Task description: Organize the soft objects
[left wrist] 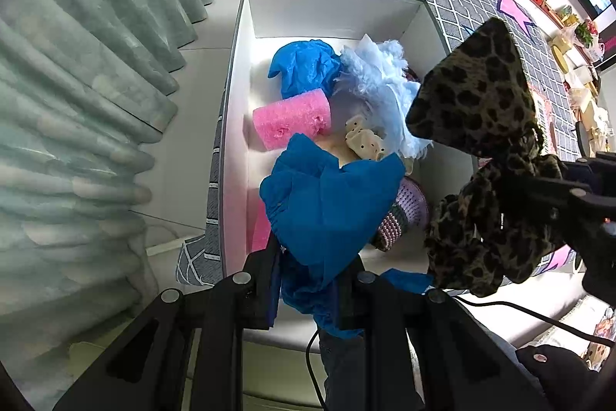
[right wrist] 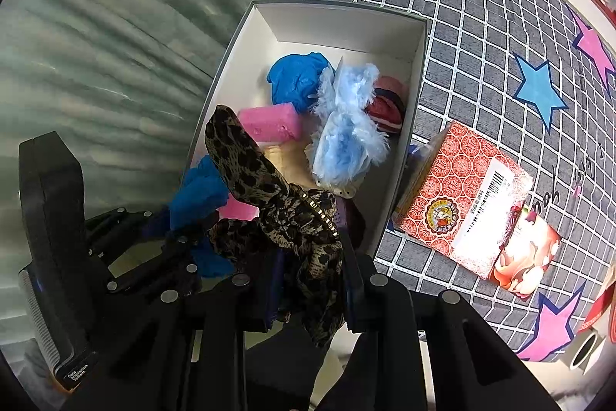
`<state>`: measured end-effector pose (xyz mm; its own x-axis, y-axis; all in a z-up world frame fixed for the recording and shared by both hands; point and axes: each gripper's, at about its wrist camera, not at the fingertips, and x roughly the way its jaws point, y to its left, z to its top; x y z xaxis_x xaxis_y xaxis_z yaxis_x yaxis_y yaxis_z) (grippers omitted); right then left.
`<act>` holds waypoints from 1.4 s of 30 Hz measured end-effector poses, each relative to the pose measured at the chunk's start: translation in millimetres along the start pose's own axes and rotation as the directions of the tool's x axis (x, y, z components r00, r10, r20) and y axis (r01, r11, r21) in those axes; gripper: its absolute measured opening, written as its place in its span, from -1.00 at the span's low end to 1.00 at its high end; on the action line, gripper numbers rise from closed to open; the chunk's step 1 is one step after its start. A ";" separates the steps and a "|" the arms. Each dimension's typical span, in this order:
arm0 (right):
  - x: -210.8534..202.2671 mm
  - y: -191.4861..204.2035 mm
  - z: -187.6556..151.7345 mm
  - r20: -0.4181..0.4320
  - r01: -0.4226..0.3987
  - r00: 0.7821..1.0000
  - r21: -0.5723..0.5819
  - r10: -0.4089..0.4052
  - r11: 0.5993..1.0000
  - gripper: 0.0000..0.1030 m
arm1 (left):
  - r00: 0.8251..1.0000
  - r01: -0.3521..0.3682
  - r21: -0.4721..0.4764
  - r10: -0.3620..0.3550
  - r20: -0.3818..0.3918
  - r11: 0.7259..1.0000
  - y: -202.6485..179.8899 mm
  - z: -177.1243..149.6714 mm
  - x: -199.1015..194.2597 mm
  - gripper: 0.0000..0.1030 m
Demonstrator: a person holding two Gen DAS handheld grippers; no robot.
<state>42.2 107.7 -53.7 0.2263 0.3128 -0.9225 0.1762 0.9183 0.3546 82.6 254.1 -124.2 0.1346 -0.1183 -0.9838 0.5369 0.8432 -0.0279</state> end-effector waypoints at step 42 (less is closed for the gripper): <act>-44.8 -2.2 -4.0 0.178 0.084 0.981 -0.003 -0.082 0.996 1.00 | 1.000 -0.015 -0.058 0.016 0.015 0.998 1.2 16.9 -15.0 0.64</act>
<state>27.8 92.6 -13.8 0.3779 0.1882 -0.9065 0.1915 0.9420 0.2754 95.3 248.1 -106.5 0.1555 -0.1127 -0.9814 0.4856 0.8739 -0.0234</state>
